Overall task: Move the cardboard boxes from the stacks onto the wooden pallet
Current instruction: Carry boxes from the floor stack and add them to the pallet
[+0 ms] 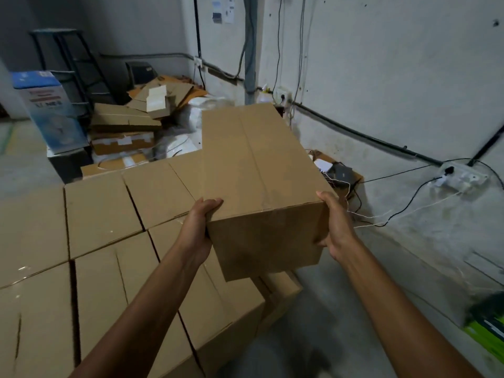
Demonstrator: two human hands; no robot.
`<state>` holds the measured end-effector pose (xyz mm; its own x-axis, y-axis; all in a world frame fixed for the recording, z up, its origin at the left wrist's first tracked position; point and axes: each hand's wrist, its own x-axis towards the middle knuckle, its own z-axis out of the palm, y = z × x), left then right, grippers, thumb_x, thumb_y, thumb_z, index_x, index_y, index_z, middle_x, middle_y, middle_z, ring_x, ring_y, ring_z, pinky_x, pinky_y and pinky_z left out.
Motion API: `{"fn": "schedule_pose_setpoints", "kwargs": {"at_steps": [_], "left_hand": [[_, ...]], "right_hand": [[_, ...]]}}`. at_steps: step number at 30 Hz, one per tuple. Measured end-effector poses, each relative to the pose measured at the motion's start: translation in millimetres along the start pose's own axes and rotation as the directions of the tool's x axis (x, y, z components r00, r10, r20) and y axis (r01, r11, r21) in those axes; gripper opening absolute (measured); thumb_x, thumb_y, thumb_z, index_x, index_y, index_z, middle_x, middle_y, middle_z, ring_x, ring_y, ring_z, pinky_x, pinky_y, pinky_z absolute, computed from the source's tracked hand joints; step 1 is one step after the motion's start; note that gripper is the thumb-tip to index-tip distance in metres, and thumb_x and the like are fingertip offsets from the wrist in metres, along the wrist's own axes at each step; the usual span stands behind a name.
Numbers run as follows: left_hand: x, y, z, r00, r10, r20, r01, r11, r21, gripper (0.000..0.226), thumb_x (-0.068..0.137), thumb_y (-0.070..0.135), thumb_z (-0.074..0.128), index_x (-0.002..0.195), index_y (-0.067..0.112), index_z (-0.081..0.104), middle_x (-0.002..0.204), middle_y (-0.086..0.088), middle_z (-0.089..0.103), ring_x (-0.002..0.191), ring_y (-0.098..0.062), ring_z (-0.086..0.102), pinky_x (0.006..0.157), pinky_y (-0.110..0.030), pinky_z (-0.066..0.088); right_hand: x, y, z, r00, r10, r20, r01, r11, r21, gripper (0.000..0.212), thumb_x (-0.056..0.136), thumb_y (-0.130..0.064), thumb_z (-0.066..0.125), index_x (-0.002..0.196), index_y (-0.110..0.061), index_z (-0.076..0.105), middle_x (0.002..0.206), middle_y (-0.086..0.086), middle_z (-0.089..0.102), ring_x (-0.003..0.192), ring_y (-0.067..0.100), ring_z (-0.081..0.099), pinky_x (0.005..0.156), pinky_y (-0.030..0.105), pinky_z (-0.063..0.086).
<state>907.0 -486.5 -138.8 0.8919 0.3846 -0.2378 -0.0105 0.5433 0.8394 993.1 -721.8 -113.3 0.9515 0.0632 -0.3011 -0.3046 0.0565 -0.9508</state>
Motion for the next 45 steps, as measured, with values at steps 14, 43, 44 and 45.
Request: {"fn": "schedule_pose_setpoints", "kwargs": {"at_steps": [14,43,44,45], "left_hand": [[88,-127,125,0.918,-0.03,-0.396,0.033,0.999,0.002,0.028,0.094,0.022,0.061,0.12,0.011,0.06,0.113,-0.008,0.069,0.103,-0.024,0.064,0.077,-0.035,0.051],[79,-384,88,0.548,-0.32,-0.772,-0.064,0.905,-0.421,0.032,0.098,0.005,0.041,0.109,0.015,0.069,0.074,0.005,0.068,0.068,-0.007,0.059,0.056,-0.023,0.044],[79,-391,90,0.515,-0.34,-0.787,-0.073,0.897,-0.435,0.026,0.097,0.007,0.045,0.108,0.013,0.068,0.072,0.007,0.065,0.062,-0.003,0.056,0.049,-0.019,0.042],[79,-399,90,0.492,-0.353,-0.796,-0.087,0.889,-0.449,0.024,0.097,0.011,0.048,0.112,0.011,0.067,0.076,0.006,0.065,0.059,-0.002,0.056,0.045,-0.016,0.042]], "right_hand": [[219,17,-102,0.921,0.308,0.238,-0.276,0.948,-0.159,0.023,0.091,-0.05,0.061,0.103,-0.031,0.063,0.116,0.008,0.065,0.11,0.031,0.057,0.101,0.056,0.042],[326,256,-191,0.693,0.644,0.324,-0.442,0.735,-0.514,0.017,0.096,-0.01,0.053,0.1,-0.018,0.067,0.109,0.012,0.065,0.109,0.031,0.058,0.104,0.067,0.039],[330,262,-190,0.686,0.642,0.344,-0.403,0.728,-0.554,0.022,0.096,-0.009,0.052,0.11,-0.019,0.068,0.114,0.011,0.067,0.113,0.032,0.059,0.105,0.068,0.039],[333,269,-190,0.68,0.639,0.359,-0.366,0.721,-0.589,0.031,0.096,-0.009,0.052,0.122,-0.019,0.065,0.118,0.01,0.067,0.114,0.032,0.06,0.105,0.067,0.04]]}}
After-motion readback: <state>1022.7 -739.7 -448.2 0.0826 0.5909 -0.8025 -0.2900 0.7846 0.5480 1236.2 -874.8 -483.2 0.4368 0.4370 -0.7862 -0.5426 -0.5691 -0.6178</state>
